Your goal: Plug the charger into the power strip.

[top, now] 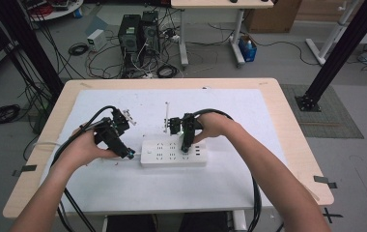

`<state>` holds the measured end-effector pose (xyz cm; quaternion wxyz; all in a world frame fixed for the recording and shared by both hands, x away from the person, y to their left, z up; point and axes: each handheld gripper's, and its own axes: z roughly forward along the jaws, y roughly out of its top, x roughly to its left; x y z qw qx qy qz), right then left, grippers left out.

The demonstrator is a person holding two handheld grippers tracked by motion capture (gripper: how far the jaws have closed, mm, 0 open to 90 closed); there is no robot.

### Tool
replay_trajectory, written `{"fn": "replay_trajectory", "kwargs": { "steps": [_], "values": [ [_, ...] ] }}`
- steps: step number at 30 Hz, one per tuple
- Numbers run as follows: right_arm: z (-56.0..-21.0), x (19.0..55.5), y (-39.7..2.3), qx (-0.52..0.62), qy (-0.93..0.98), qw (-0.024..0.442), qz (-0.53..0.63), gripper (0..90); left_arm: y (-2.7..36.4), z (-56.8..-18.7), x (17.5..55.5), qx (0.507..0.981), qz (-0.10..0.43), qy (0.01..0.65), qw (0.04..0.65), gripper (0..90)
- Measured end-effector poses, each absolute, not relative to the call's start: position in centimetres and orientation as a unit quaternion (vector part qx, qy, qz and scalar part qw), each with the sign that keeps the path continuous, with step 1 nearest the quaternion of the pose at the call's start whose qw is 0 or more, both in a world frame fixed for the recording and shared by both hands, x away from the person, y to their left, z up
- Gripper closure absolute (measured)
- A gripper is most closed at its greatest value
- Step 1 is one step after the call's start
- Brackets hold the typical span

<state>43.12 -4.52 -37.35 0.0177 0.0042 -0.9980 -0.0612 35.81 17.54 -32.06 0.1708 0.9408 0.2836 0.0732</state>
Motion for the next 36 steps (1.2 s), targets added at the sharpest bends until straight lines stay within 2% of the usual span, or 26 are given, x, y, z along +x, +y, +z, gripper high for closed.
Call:
{"fn": "replay_trajectory", "kwargs": {
  "steps": [3,5,7,11,13,14,20,36],
  "values": [
    [-37.2,43.2,-4.6,0.004,-0.998,0.023,-0.062,61.8,17.7,-32.1,35.7,0.941,0.069,0.282,0.173,16.0],
    [-37.0,43.3,-4.4,-0.005,-0.997,0.037,-0.061,53.7,17.7,-32.2,35.6,0.941,0.067,0.283,0.172,16.0],
    [-37.0,43.2,-4.3,-0.005,-0.998,0.039,-0.05,49.2,17.7,-32.4,35.4,0.941,0.068,0.283,0.175,16.0],
    [-36.8,43.2,-4.5,0.001,-0.998,0.039,-0.053,51.6,17.9,-32.6,35.2,0.94,0.065,0.285,0.175,16.0],
    [-36.2,43.2,-4.7,0.0,-0.997,0.036,-0.069,60.1,18.0,-32.8,35.2,0.94,0.063,0.288,0.173,16.0],
    [-36.1,43.1,-4.8,0.007,-0.997,0.019,-0.069,62.1,18.0,-32.9,35.2,0.94,0.063,0.288,0.173,16.0],
    [-36.2,42.3,-4.8,0.034,-0.997,-0.009,-0.074,62.9,17.7,-33.2,35.4,0.938,0.059,0.292,0.177,16.0],
    [-36.5,42.1,-5.5,0.023,-0.996,-0.015,-0.091,63.0,17.3,-33.1,35.6,0.938,0.057,0.289,0.18,16.0]
  ]
}}
